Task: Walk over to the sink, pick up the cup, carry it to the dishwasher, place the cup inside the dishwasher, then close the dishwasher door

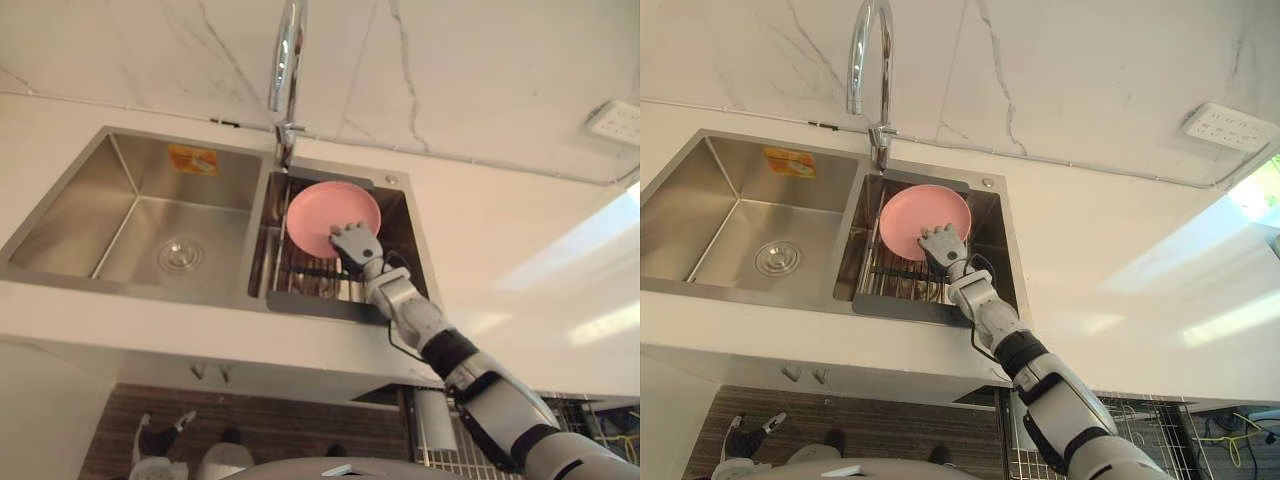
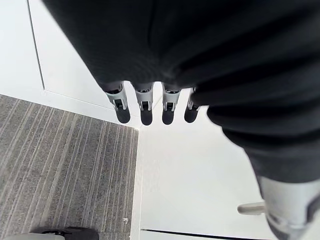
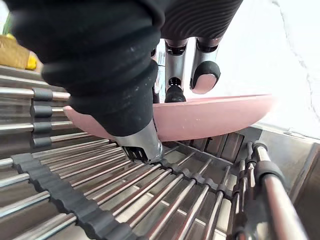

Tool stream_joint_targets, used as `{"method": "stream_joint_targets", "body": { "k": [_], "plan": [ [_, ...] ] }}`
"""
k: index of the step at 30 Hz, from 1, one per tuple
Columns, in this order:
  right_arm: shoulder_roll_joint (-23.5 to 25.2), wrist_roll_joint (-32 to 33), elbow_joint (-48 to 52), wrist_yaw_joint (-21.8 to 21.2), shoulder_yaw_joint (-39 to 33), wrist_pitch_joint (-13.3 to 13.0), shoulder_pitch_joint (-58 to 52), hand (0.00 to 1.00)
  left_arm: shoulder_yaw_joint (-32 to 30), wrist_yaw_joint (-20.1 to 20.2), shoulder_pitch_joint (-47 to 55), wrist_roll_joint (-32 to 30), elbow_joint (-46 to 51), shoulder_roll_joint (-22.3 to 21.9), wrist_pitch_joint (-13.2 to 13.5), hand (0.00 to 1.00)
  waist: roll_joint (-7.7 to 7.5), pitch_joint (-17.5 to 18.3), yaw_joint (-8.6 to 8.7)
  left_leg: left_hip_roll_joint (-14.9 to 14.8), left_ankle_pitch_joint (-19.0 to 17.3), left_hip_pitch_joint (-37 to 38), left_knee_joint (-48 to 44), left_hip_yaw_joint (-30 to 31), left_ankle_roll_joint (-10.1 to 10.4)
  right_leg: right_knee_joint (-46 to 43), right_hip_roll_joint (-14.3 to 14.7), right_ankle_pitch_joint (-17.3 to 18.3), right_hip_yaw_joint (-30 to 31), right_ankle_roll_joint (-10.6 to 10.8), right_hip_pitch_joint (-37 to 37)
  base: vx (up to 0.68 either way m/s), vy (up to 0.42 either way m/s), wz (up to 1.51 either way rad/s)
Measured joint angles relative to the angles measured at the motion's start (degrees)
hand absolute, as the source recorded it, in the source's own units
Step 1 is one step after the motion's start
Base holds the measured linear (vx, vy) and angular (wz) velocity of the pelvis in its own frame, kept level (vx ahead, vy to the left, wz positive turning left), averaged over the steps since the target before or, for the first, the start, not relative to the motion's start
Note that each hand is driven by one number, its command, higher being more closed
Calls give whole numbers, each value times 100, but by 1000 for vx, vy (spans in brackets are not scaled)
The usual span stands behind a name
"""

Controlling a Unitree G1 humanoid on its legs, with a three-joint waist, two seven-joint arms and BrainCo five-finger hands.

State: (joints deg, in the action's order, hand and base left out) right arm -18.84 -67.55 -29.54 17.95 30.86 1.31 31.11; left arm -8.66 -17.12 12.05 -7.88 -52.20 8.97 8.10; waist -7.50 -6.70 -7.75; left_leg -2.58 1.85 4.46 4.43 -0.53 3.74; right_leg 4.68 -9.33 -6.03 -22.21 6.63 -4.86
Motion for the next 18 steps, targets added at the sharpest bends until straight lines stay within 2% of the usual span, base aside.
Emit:
{"method": "stream_joint_targets", "body": {
  "k": [11,18],
  "plan": [
    [-244,340,458,6,-86,-107,-189,100,1,-57,71,0,201,0,43,0,103,-68,71,0,-11,48,-1,-110,3,0,-2,-10,119,13,2,-6,2,-4],
    [-502,680,1202,108,-505,-111,-412,100,25,-137,102,-10,200,0,53,0,156,-70,171,-7,-17,1,-2,-171,1,0,8,-30,167,9,89,-7,-1,-4]
  ]
}}
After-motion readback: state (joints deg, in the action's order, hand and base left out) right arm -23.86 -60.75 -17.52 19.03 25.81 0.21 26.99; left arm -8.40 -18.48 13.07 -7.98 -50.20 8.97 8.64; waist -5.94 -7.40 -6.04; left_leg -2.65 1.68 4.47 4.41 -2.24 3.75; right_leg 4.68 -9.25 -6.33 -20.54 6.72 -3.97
